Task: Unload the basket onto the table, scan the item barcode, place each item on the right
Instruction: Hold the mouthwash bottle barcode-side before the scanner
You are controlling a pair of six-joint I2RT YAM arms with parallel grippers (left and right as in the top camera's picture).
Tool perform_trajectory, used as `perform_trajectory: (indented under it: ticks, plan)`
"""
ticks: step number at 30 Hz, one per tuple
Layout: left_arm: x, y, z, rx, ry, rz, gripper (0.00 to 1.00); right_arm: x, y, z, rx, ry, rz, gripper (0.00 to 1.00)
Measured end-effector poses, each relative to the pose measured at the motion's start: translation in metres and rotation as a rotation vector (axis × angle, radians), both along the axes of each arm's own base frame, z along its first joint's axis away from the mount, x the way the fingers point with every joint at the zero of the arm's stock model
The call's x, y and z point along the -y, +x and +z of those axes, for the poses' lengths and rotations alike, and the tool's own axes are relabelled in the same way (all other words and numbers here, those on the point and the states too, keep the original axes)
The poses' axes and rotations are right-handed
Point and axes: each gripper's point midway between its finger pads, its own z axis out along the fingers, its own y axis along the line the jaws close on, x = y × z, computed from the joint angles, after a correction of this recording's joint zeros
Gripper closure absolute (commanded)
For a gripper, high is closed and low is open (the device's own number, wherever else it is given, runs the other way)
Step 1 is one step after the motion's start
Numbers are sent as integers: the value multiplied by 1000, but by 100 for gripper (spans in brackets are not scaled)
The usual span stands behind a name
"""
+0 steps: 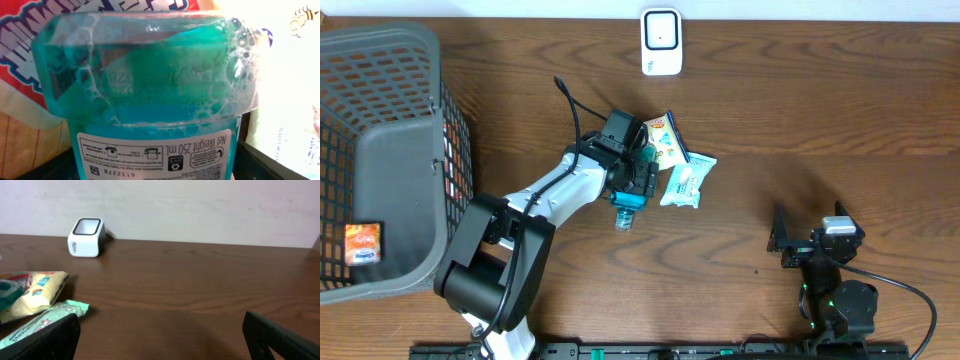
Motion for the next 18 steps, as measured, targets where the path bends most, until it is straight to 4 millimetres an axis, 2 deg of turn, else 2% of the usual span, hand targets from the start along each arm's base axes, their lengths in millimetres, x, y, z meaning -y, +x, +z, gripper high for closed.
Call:
perform_trajectory:
  ticks: [18]
  plan:
    - [2, 4, 0, 19, -3, 1, 9, 0, 0, 0, 0, 0, 0, 1]
